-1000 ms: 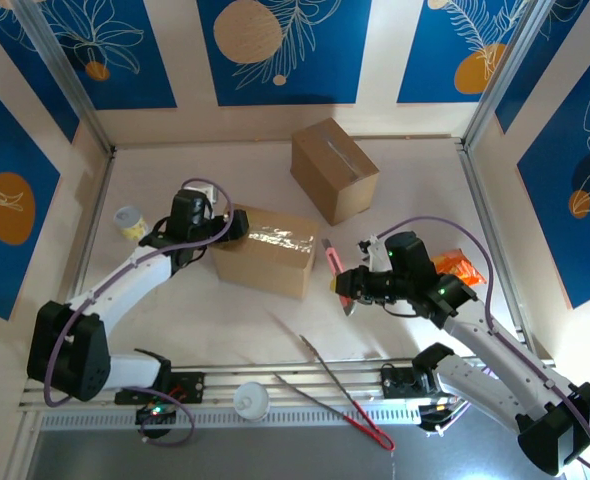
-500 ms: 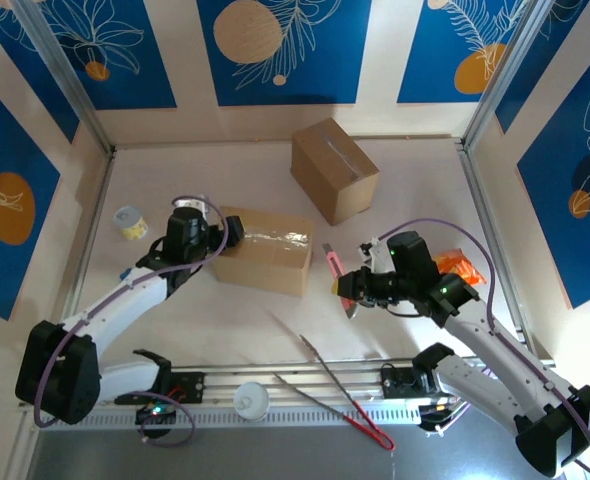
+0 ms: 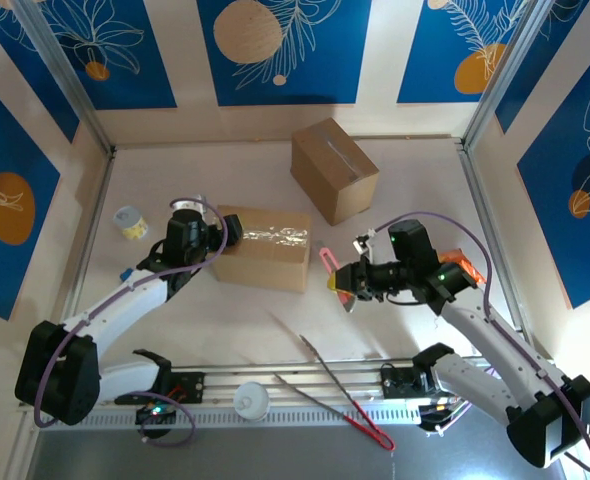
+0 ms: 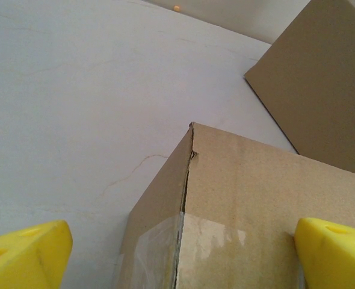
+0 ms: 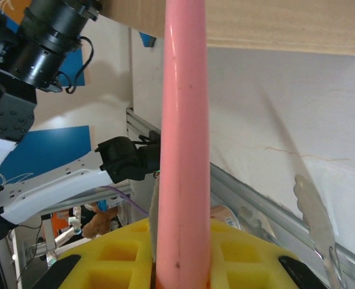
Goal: Unpack the express box
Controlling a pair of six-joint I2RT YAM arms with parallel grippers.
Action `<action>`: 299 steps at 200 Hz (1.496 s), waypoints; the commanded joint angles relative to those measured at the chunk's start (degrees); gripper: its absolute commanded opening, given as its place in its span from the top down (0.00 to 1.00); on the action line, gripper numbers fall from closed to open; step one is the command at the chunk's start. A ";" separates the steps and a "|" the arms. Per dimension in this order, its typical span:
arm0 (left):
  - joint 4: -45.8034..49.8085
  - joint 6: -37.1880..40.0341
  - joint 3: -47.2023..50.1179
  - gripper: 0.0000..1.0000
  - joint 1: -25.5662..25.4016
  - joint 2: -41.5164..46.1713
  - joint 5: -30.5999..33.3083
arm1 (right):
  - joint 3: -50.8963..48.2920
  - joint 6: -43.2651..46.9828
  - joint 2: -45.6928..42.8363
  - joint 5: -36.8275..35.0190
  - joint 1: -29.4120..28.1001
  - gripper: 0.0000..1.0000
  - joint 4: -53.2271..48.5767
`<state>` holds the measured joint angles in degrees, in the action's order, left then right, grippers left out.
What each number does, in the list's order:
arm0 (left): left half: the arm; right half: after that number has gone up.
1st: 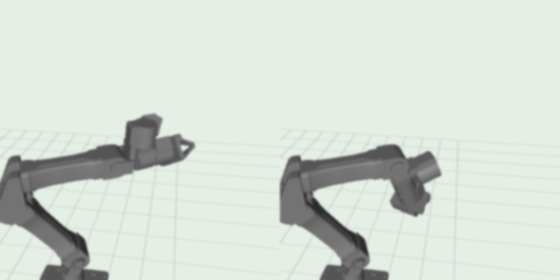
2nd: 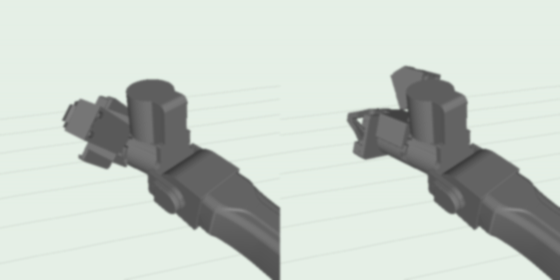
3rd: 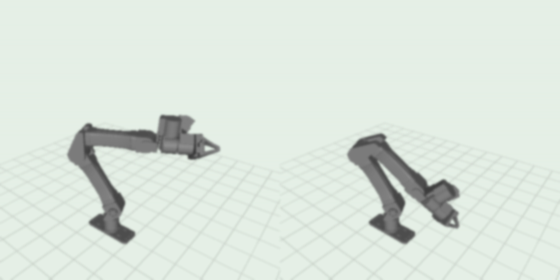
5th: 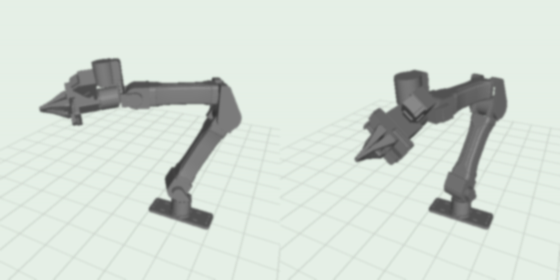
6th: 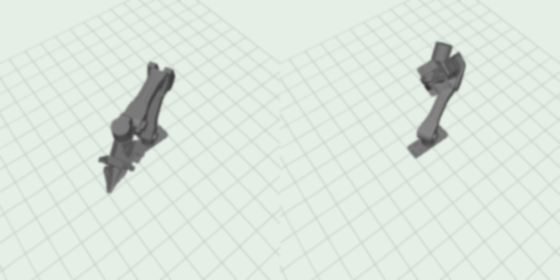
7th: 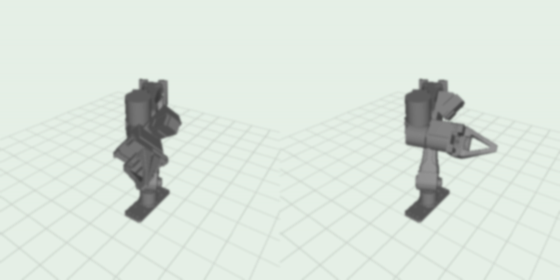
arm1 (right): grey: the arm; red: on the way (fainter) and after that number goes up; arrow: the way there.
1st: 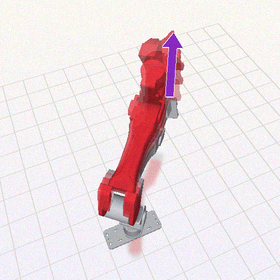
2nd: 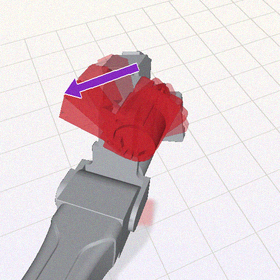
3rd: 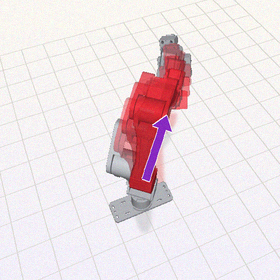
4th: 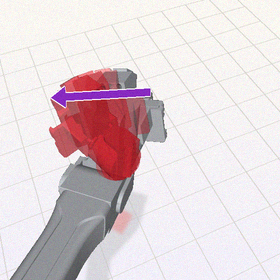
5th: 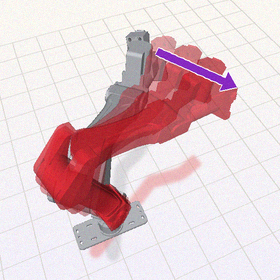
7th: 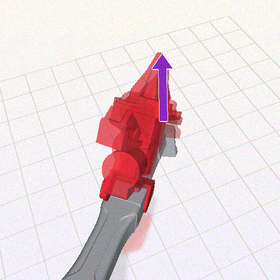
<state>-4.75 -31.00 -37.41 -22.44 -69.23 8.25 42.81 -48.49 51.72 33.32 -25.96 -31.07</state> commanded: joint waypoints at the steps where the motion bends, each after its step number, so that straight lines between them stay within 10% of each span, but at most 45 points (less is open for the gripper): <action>1: 15.23 2.43 4.45 0.06 0.11 -4.74 3.94 | 2.60 1.94 1.19 4.15 0.88 1.00 -0.14; 299: 15.50 2.62 2.57 0.06 -0.06 -6.97 3.31 | 0.87 3.57 9.50 2.27 3.37 1.00 7.16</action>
<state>-4.91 -31.00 -38.96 -22.52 -71.40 8.64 44.36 -45.30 60.88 34.33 -22.85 -24.82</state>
